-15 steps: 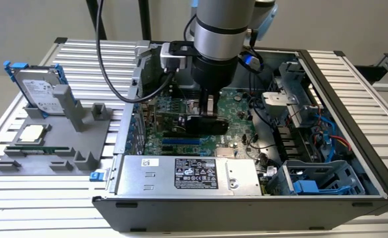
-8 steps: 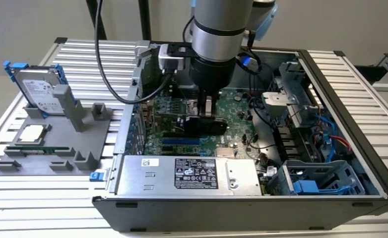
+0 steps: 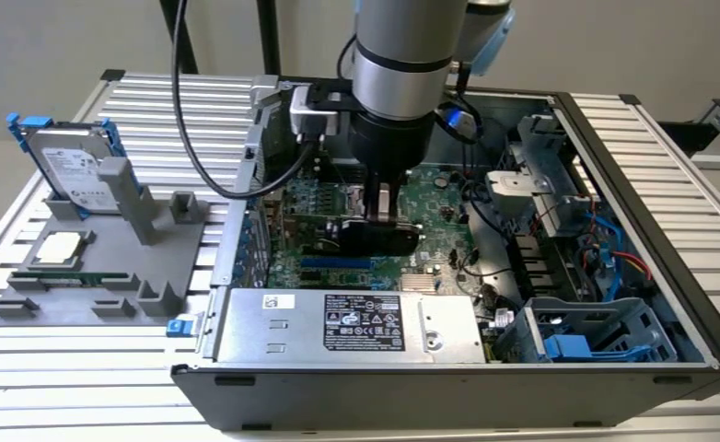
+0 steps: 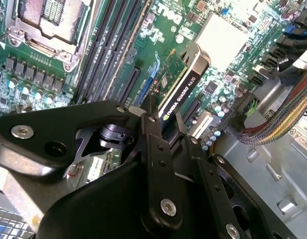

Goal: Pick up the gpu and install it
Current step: 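Insert the gpu into the slot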

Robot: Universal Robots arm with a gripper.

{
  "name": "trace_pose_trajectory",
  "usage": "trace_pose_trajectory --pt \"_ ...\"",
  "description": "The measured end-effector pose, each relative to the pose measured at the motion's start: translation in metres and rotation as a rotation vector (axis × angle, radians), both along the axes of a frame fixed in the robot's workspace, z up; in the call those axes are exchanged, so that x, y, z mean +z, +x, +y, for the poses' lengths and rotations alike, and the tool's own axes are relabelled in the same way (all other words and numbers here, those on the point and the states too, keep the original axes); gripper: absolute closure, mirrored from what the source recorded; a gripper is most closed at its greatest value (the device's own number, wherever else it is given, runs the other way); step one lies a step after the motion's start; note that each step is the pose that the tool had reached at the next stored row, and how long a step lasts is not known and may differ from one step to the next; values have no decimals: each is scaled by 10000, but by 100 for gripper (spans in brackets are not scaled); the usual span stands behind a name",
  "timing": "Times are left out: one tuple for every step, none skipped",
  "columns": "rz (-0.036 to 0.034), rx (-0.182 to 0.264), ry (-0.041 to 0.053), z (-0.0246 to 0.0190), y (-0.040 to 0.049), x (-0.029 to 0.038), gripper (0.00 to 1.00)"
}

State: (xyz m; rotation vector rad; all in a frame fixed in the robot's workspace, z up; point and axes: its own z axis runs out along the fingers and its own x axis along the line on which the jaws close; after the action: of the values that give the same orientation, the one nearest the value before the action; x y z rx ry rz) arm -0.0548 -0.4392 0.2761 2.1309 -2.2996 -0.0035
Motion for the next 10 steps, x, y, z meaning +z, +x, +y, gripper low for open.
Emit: trace_pose_trajectory --pt "0 1 1 -9 -6 -2 100" --pt "1 3 0 -19 -11 -3 100" --pt "0 1 0 -25 -20 -6 100" --pt "0 1 1 -30 -30 -8 100" --pt "0 1 0 -36 -40 -10 100" --pt "1 1 0 -42 -51 -10 100" --pt "0 1 0 -46 -64 -12 100" --pt "0 2 1 -47 -79 -16 100" --pt "-1 2 3 -47 -95 -20 100" --pt "-1 2 2 -47 -111 -24 100"
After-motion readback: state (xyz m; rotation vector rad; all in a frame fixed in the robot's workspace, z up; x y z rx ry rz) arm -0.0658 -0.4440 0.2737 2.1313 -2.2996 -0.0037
